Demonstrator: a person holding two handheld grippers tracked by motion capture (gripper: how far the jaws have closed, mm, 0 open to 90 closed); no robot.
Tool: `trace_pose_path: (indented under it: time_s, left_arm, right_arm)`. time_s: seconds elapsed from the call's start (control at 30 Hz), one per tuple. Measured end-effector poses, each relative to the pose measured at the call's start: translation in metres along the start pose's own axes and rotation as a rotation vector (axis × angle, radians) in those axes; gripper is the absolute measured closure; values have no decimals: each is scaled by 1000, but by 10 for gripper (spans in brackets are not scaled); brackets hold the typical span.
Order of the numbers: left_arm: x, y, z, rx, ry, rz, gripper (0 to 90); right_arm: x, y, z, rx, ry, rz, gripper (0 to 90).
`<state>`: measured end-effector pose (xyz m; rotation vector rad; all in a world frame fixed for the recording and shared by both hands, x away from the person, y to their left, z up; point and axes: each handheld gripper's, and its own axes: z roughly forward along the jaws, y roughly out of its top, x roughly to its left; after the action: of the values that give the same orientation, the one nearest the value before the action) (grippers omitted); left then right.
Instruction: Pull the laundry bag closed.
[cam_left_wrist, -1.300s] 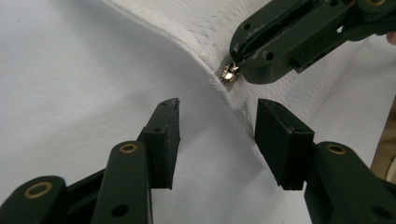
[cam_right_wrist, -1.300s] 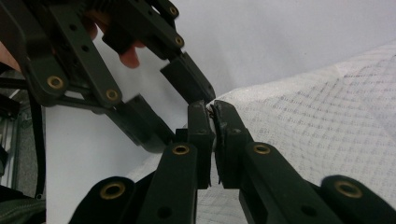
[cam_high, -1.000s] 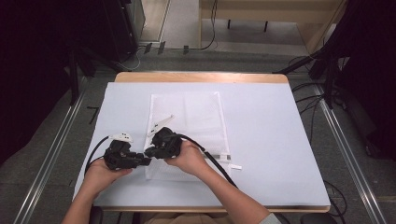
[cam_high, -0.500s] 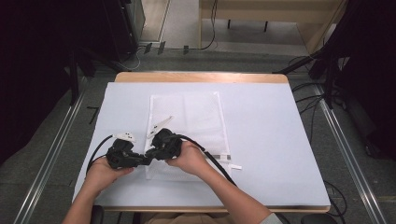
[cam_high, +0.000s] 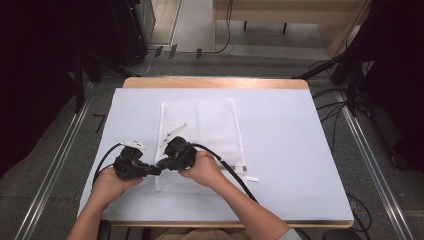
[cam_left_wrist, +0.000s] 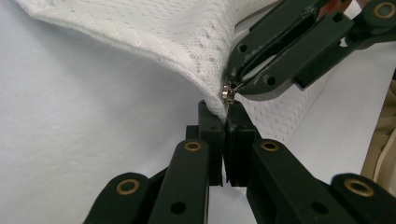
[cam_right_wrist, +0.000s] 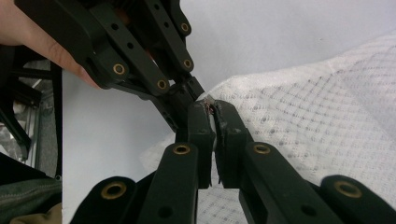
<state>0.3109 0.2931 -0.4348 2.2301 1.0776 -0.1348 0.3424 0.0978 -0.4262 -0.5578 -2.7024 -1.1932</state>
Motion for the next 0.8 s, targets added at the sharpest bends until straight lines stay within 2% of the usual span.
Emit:
trace_pose_path:
  time_s: [0.17,0.37,0.43,0.53,0.63,0.8]
  left_arm:
    - [-1,0,-1,-3,-2,-6,887]
    - [-1,0,-1,9,1,-5,889]
    - [-1,-1,-2,7,-2,-5,890]
    - [-1,-1,-2,9,0,-1,889]
    - [-1,-1,-1,11,-2,3,888]
    - [0,-2,-3,0,-5,5,888]
  right_arm:
    - [-2,-3,1,-8,-4,20,878]
    - [-2,-7,3,-13,-15,17,880]
    - [-5,-10,3,-14,-36,38,880]
    - [-7,-13,2,-11,-27,58,880]
    - [-7,-13,1,-7,-35,37,880]
    - [-10,-15,-1,-3,-52,38,880]
